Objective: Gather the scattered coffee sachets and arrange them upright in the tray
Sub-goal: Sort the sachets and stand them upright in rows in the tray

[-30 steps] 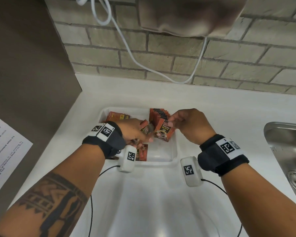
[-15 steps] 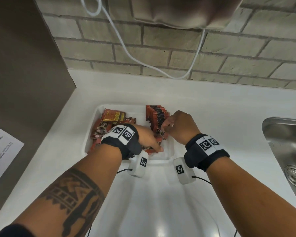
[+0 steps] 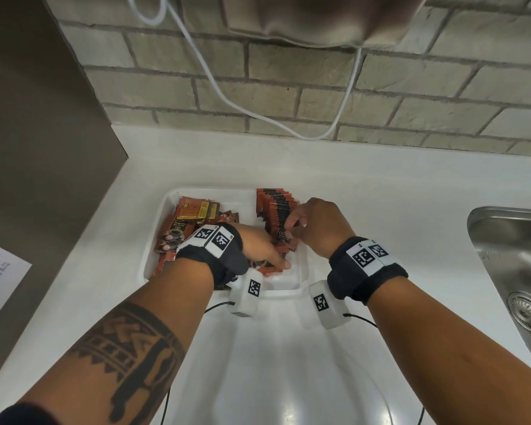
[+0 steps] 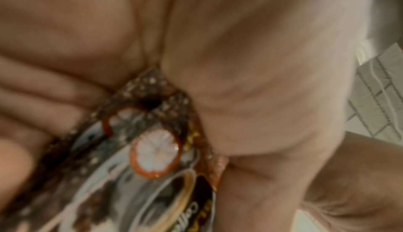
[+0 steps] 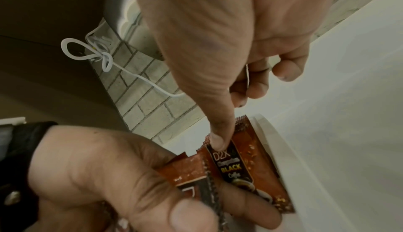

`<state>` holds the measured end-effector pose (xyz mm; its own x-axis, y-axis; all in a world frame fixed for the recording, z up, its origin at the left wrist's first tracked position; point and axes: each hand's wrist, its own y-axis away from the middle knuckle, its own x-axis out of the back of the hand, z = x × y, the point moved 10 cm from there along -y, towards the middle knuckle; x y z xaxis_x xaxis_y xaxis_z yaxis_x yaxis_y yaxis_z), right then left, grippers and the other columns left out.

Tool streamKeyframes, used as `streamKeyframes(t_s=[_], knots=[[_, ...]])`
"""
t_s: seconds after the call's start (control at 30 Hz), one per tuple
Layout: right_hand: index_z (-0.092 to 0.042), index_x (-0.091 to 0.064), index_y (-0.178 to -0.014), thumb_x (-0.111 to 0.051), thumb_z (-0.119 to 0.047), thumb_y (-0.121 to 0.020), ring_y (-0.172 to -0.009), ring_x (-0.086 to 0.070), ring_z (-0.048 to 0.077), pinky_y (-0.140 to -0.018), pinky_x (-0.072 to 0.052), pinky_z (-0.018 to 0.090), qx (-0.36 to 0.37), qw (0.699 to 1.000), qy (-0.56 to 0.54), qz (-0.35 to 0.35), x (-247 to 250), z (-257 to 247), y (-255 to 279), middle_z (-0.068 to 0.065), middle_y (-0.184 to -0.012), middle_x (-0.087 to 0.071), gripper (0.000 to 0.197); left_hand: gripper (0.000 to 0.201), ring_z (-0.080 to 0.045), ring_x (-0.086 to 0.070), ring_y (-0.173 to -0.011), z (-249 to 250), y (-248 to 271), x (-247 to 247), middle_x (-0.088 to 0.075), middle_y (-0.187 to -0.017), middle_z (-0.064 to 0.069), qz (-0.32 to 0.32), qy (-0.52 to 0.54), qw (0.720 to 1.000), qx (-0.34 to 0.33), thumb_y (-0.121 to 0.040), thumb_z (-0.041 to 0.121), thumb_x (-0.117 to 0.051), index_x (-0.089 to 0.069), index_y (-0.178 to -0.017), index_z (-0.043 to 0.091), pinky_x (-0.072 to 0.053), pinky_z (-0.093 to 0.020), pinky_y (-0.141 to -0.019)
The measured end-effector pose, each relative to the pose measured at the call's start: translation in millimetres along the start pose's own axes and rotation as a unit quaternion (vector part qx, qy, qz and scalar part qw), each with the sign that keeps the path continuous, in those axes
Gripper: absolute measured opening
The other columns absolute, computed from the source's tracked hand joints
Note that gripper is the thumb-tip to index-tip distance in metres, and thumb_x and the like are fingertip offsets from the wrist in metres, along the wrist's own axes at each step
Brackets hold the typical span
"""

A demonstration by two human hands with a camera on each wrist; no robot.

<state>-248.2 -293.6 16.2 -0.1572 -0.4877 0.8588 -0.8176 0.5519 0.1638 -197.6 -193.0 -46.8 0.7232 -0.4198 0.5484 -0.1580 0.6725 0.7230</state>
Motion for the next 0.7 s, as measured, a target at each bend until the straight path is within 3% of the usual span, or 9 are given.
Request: streamKeyframes(t_s=[0.07, 0.17, 0.23, 0.43, 0.57, 0.7], knots=[[-0.032, -0.072, -0.085, -0.073, -0.022, -0.084, -0.082, -0.057, 0.011, -0.069, -0.043, 0.025, 0.002, 1.0, -0.007, -0.003, -0.6, 0.3, 0.5, -0.009, -0.092, -0.055, 0.01, 0.031, -0.017, -0.063, -0.09, 0.4, -0.8, -1.5, -0.069, -0.093, 0.005, -0.008, 0.004, 1.0, -0.007, -0.091, 0.054, -0.064, -0.065, -0.091, 0.023, -0.05, -0.033, -0.096], [-0.033, -0.071, -0.086, -0.076, -0.022, -0.083, -0.079, -0.055, 0.009, -0.064, -0.041, 0.022, 0.003, 1.0, -0.019, 0.001, -0.7, 1.0, 1.7, -0.011, -0.089, -0.052, 0.012, 0.05, -0.016, -0.06, -0.084, 3.5, 1.2, -3.9, -0.073, -0.098, -0.008, -0.024, -0.001, 0.999, -0.021, -0.094, 0.051, -0.061, -0.071, -0.106, 0.004, -0.05, -0.03, -0.089], [-0.034, -0.071, -0.085, -0.076, -0.021, -0.082, -0.077, -0.053, 0.007, -0.062, -0.04, 0.02, 0.003, 1.0, -0.023, 0.002, -1.1, 1.4, 1.9, -0.012, -0.088, -0.051, 0.014, 0.051, -0.016, -0.059, -0.082, 3.8, 1.5, -3.3, -0.073, -0.097, -0.011, -0.023, 0.0, 0.999, -0.026, -0.094, 0.051, -0.061, -0.072, -0.105, 0.003, -0.05, -0.03, -0.088], [-0.032, -0.071, -0.086, -0.078, -0.02, -0.081, -0.078, -0.053, 0.009, -0.065, -0.042, 0.025, 0.002, 1.0, -0.027, 0.001, -0.6, 0.0, 2.7, -0.01, -0.088, -0.053, 0.015, 0.051, -0.016, -0.057, -0.08, 4.7, 2.9, -4.2, -0.067, -0.088, -0.002, -0.029, 0.004, 0.999, -0.036, -0.096, 0.048, -0.06, -0.071, -0.108, 0.0, -0.049, -0.03, -0.085], [-0.032, -0.07, -0.086, -0.078, -0.021, -0.081, -0.079, -0.053, 0.01, -0.065, -0.04, 0.024, 0.007, 1.0, -0.017, 0.003, 0.3, -2.5, 3.6, -0.008, -0.09, -0.054, 0.015, 0.05, -0.016, -0.06, -0.08, 1.9, 3.9, -4.8, -0.07, -0.088, 0.0, -0.032, 0.014, 0.999, -0.035, -0.094, 0.05, -0.061, -0.072, -0.106, 0.003, -0.05, -0.038, -0.096], [-0.032, -0.069, -0.087, -0.079, -0.019, -0.08, -0.082, -0.054, 0.012, -0.071, -0.044, 0.027, 0.008, 1.0, -0.017, -0.002, 1.6, -3.9, 5.1, -0.009, -0.09, -0.052, 0.018, 0.05, -0.018, -0.059, -0.081, 2.7, 6.4, -5.0, -0.069, -0.089, -0.002, -0.031, 0.04, 0.998, -0.045, -0.095, 0.046, -0.063, -0.07, -0.108, -0.002, -0.05, -0.042, -0.098]])
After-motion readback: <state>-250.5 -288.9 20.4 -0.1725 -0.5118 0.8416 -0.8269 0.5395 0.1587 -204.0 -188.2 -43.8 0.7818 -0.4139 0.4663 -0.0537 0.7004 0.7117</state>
